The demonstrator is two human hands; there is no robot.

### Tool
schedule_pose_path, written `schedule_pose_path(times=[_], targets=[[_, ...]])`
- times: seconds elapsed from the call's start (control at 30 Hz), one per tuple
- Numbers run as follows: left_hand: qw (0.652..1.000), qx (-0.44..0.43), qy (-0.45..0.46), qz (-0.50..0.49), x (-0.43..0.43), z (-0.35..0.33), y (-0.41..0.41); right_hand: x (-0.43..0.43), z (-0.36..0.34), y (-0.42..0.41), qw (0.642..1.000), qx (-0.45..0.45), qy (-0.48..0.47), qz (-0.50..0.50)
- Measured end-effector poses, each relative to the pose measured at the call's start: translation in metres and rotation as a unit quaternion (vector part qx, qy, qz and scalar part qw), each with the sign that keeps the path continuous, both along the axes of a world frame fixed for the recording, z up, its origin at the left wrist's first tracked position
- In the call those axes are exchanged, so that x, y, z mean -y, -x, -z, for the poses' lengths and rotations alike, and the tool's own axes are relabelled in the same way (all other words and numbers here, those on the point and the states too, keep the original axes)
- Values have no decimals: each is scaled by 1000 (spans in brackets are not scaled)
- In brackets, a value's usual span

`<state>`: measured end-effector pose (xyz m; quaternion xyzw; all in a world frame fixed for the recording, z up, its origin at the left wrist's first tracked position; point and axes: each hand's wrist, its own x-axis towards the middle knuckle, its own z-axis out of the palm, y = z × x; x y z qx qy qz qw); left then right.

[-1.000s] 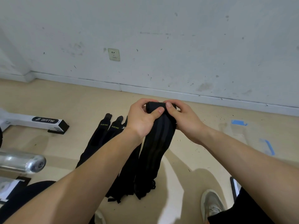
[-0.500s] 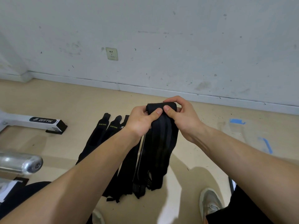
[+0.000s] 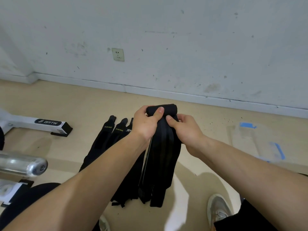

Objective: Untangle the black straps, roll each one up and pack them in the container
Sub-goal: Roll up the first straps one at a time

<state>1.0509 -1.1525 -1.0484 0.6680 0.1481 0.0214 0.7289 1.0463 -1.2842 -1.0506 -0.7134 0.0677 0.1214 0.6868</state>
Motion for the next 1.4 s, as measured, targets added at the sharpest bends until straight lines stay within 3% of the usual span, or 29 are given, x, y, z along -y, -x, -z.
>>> schedule_pose_path(times=[0.23, 0.5, 0.73, 0.87, 1.03, 1.17, 1.4], targets=[[993, 67, -93, -4, -1, 4, 1, -11, -1, 7, 996, -48, -68, 30], [973, 124, -187, 53, -12, -3, -6, -2, -26, -3, 996, -63, -63, 12], [920, 208, -320, 86, -6, -5, 6, 5, -27, -11, 996, -88, -23, 6], [965, 145, -195, 95, -10, -2, 2, 8, -29, -14, 995, -80, -58, 18], [993, 67, -15, 97, -8, -10, 7, 11, -30, -18, 996, -38, -80, 5], [996, 7, 27, 88, -1, -8, 6, 9, -29, -19, 997, -8, -77, 2], [996, -24, 67, 47, -1, -11, 1, 1, -22, -19, 999, 10, -51, -2]])
